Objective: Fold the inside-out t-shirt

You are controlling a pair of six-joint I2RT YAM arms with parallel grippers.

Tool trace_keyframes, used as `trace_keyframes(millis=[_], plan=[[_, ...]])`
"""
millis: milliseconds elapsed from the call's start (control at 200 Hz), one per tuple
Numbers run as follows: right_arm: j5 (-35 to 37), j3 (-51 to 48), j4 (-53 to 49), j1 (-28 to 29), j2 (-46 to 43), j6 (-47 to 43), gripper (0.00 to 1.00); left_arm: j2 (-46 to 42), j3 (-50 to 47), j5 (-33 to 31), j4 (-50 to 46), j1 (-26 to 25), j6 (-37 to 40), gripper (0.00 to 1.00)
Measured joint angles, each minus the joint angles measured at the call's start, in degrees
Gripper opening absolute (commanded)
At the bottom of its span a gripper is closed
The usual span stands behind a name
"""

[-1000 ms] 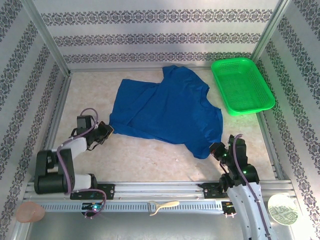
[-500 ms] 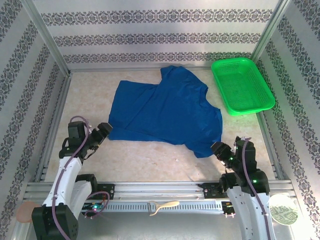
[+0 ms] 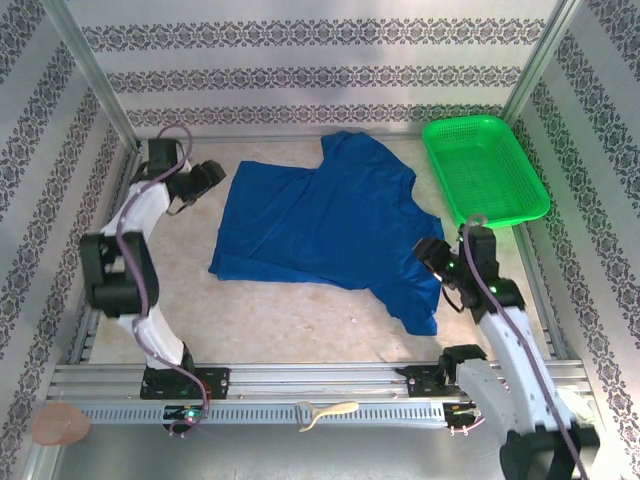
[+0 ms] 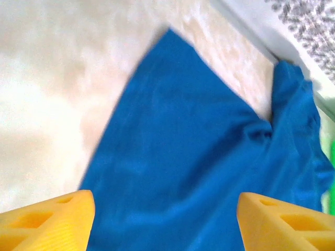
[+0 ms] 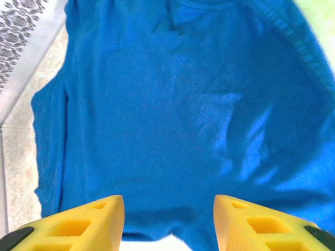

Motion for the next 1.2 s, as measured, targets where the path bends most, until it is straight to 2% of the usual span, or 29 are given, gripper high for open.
trace_keyframes(millis=[245,415,530,704,789,939,1199], plan=[[0.70,-2.89,17.70,3.37,17.22,2.14,0.44,27.85,33.29,-3.21,-11.34,-3.72,8.31,0.56],[3.10,-5.55,24.81,5.16,23.78,5.09,0.43,38.36,46.97,-5.68,-19.17,-6.16,12.31,0.50],[4.55,-7.04,27.39,5.25,25.77,6.73,0.43,39.82,48.13,-7.13,-21.90,-6.88,13.68,0.46],[6.03,-8.22,29.53,5.25,27.36,8.63,0.43,39.82,48.28,-8.79,-22.95,-6.80,14.14,0.47],[6.43,-8.68,29.94,5.25,27.39,9.31,0.43,39.45,47.32,-9.51,-22.23,-6.82,14.29,0.52],[6.88,-9.38,30.60,5.25,27.65,10.25,0.43,34.21,38.34,-11.54,-17.57,-6.82,14.14,0.63],[7.48,-9.51,30.62,5.25,28.81,10.95,0.43,33.35,38.42,-13.07,-16.59,-6.80,14.03,0.65]])
